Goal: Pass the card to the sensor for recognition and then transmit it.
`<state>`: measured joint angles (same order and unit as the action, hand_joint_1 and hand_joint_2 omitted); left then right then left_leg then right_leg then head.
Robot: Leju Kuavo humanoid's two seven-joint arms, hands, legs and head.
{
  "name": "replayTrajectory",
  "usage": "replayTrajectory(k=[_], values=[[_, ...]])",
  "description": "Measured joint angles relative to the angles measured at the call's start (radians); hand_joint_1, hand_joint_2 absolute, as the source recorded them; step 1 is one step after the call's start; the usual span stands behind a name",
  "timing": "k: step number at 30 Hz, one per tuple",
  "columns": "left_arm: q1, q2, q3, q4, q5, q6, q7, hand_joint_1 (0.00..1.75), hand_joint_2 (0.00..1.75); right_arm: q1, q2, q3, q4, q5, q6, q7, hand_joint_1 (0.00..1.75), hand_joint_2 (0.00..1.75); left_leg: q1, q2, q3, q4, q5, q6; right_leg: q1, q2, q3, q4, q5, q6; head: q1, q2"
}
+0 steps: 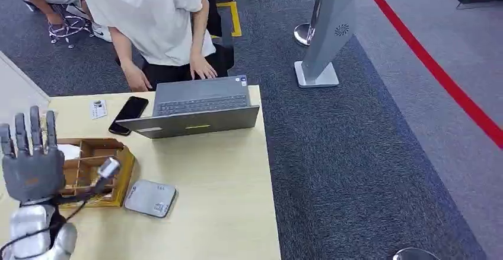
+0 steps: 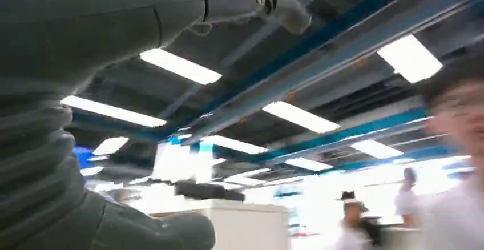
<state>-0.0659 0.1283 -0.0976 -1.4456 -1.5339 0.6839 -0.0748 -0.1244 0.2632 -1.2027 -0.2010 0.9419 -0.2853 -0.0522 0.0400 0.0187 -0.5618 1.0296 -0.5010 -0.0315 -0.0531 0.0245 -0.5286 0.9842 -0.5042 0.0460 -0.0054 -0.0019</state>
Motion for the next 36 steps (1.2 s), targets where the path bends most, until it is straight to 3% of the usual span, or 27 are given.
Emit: replayTrajectory(k=[3, 8, 18, 32, 36], values=[[0.173, -0.044, -0.002, -0.193, 0.0, 0.011, -0.154, 0.0, 1.75, 0.01, -0.001, -0.013, -0.001, -0.011, 0.004, -0.005, 0.0, 1.75, 0.0, -0.005, -0.003, 0.001, -0.001, 0.002, 0.0, -0.006, 0.0, -0.002, -0.003, 0.003, 0.003, 0.0], [0.28, -0.093, -0.002, -0.353, -0.001, 0.012, -0.215, 0.0, 1.75, 0.01, -0.001, -0.029, -0.002, -0.023, 0.002, -0.006, 0.0, 1.75, 0.0, -0.009, -0.003, 0.001, -0.001, 0.002, 0.0, -0.01, 0.001, -0.002, -0.004, 0.003, 0.002, 0.0], [0.348, -0.122, -0.004, -0.484, -0.001, 0.012, -0.236, 0.0, 1.75, 0.009, -0.001, -0.045, -0.002, -0.027, -0.004, -0.023, 0.0, 1.75, 0.0, -0.013, -0.002, 0.0, 0.0, 0.002, 0.0, -0.013, 0.004, -0.002, -0.003, 0.003, 0.003, 0.0], [0.375, -0.124, -0.007, -0.529, -0.001, 0.011, -0.237, 0.0, 1.75, 0.009, -0.001, -0.048, -0.002, -0.029, -0.003, -0.024, 0.0, 1.75, 0.0, -0.013, -0.002, 0.0, 0.0, 0.002, 0.0, -0.013, 0.004, -0.002, -0.003, 0.003, 0.004, 0.0], [0.404, -0.107, -0.013, -0.526, -0.001, -0.025, -0.166, 0.0, 1.75, 0.009, -0.001, -0.053, -0.002, -0.051, -0.003, -0.037, 0.0, 1.75, 0.0, -0.013, -0.002, 0.0, 0.0, 0.002, 0.0, -0.013, 0.004, -0.002, -0.003, 0.003, 0.003, 0.0]])
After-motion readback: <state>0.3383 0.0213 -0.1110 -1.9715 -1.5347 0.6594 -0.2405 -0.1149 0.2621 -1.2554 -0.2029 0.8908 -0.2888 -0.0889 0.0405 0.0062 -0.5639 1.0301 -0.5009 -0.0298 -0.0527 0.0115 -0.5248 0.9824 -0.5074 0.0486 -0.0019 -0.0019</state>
